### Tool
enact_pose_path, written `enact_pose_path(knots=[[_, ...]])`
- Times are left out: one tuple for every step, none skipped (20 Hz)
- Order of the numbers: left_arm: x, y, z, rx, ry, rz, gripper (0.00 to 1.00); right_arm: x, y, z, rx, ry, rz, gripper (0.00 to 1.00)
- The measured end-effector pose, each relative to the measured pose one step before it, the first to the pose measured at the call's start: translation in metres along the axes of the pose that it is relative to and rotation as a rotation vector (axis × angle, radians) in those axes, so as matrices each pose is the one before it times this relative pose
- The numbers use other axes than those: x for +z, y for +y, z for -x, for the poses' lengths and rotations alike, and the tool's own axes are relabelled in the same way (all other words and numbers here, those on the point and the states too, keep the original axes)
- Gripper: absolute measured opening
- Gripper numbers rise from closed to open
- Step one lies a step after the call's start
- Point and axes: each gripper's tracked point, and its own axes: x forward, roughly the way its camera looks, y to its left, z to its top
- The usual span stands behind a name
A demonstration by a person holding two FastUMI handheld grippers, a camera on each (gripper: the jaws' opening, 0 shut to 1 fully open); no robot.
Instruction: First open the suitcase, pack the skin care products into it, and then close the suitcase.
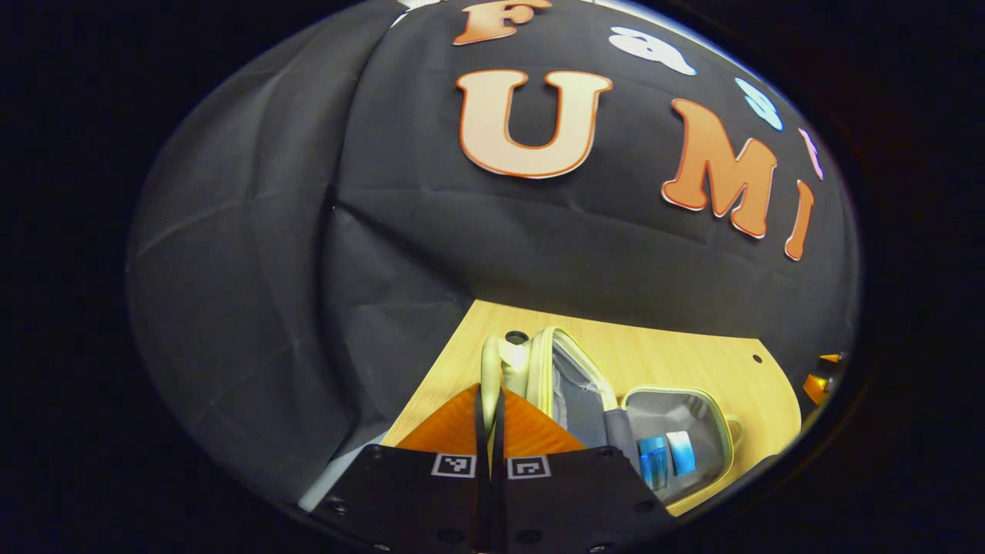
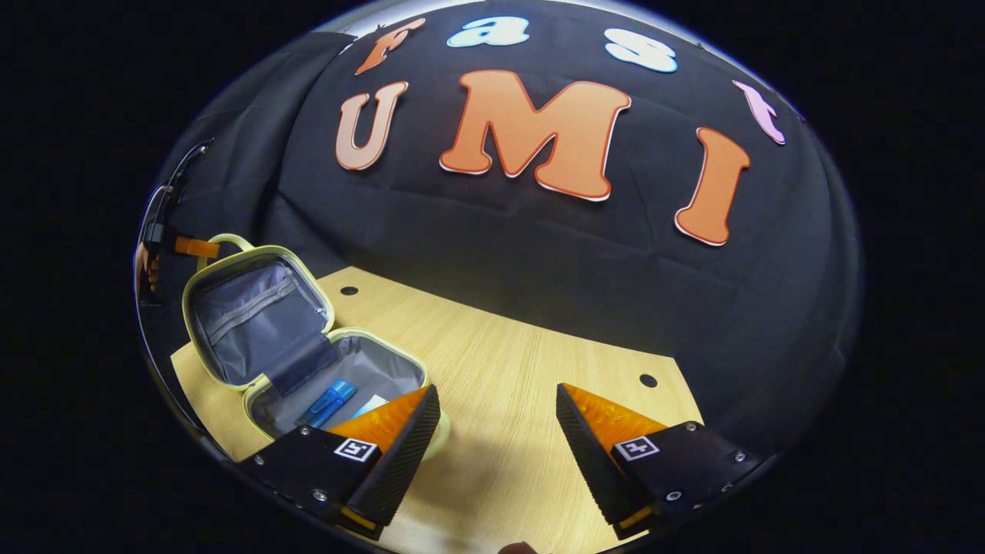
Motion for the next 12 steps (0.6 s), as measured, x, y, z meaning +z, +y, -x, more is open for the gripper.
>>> enact_pose_path(knots=[[0.00484, -0.00967, 0.00917, 0.00591, -0.00775, -0.02095, 0.0, 0.00022, -0.00256, 0.00502, 0.00014, -0.01093, -0.00417, 0.96], [0.00487, -0.01007, 0.00703, -0.00926, -0.00678, -0.01425, 0.0, 0.00156, -0.00419, 0.00467, -0.00243, -0.01168, -0.00337, 0.96], [0.00767, -0.01115, 0.00906, -0.00587, -0.01598, -0.01109, 0.0, 0.00176, -0.00412, 0.00487, 0.00206, -0.01112, -0.00386, 0.96], [0.00702, -0.01031, 0.0068, -0.01294, -0.00998, -0.00853, 0.01, 0.00158, -0.00475, 0.00379, -0.00395, -0.00968, -0.00116, 0.96], [0.00634, -0.01255, 0.00613, -0.00552, -0.01374, -0.01049, 0.01, 0.00174, -0.0048, 0.00274, -0.00192, -0.01007, -0.0019, 0.96], [0.00515, -0.01365, 0.00347, -0.01452, -0.00419, -0.01125, 0.0, 0.00162, -0.00494, 0.00241, -0.00208, -0.00903, -0.00365, 0.96], [0.00478, -0.0131, 0.00185, -0.00432, -0.0086, -0.01205, 0.0, 0.00121, -0.00321, 0.00204, 0.00122, -0.00655, -0.00597, 0.96], [0.00487, -0.01504, 0.00328, -0.01819, -0.00398, -0.01043, 0.0, 0.00066, -0.0026, 0.00182, 0.00365, -0.00442, -0.00677, 0.96], [0.00708, -0.01223, 0.00218, -0.01242, -0.01636, -0.01026, 0.0, 0.00186, -0.0033, 0.00127, -0.00047, -0.00714, -0.00516, 0.96], [0.00581, -0.0161, 0.0015, -0.02391, -0.00438, -0.0059, 0.01, 0.00083, -0.00324, 0.00171, 0.00225, -0.00729, -0.00353, 0.96], [0.00373, -0.01689, 0.0022, -0.01585, -0.00895, -0.00916, 0.0, 0.00062, -0.00449, 0.00204, -0.00282, -0.00696, -0.00139, 0.96], [0.00258, -0.01468, -0.00047, -0.01715, -0.0025, -0.00798, 0.0, 0.00171, -0.00369, 0.00135, -0.00006, -0.00753, -0.0022, 0.96]])
